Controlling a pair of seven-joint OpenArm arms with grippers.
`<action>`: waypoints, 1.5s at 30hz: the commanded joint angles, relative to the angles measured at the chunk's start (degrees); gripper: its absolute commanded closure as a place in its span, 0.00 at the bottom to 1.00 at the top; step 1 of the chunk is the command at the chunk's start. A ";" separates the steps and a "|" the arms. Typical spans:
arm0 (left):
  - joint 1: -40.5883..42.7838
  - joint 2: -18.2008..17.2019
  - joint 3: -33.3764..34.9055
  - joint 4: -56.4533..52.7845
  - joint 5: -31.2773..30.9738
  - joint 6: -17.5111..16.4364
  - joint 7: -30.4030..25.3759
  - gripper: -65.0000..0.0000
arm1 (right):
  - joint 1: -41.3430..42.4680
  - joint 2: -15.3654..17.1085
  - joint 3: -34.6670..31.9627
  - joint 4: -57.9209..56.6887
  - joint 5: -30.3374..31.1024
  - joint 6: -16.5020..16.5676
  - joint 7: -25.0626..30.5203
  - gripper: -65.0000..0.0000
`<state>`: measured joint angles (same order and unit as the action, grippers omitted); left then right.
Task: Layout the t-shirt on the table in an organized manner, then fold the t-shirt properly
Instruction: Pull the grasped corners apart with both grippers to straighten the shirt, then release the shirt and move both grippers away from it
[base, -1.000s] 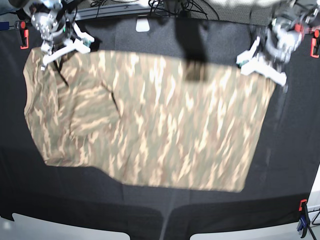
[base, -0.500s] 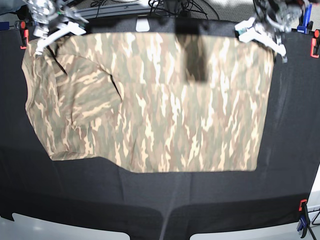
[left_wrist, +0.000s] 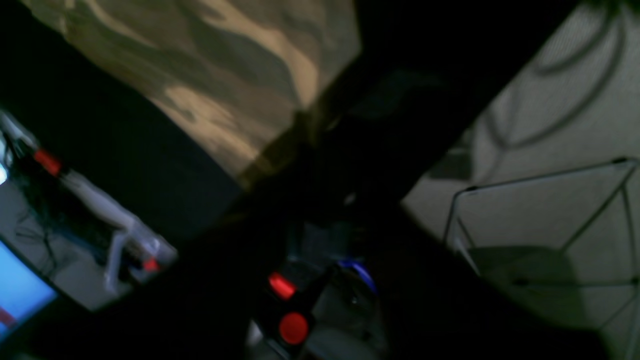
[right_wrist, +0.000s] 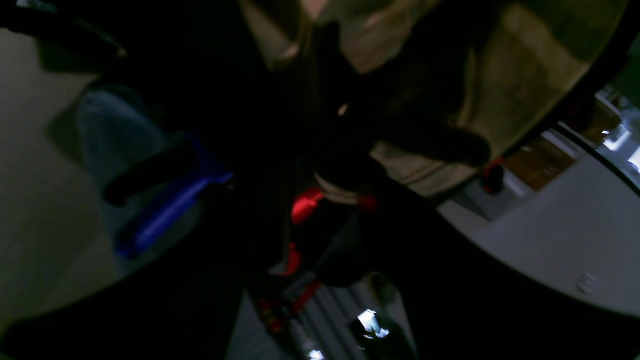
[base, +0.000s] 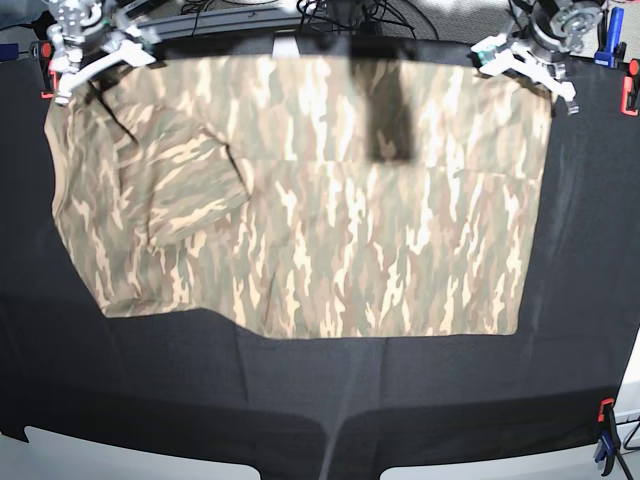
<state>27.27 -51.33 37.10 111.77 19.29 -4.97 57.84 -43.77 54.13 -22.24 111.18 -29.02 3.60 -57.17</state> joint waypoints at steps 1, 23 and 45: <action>0.20 -1.07 -0.26 0.52 -1.03 0.31 0.87 0.75 | -0.24 0.96 0.46 0.74 -0.52 -0.44 -2.08 0.66; 0.17 -0.76 -0.33 0.52 20.48 17.68 12.11 0.69 | 0.33 -10.86 0.52 14.47 8.76 -6.97 10.75 0.66; 0.17 6.60 -0.31 4.15 28.41 32.89 2.23 0.69 | 10.78 -14.58 21.07 -8.98 16.20 -5.92 14.78 0.66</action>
<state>27.42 -44.12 37.06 114.91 46.33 26.96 60.38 -33.12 38.70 -1.85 101.80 -11.64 -1.43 -41.65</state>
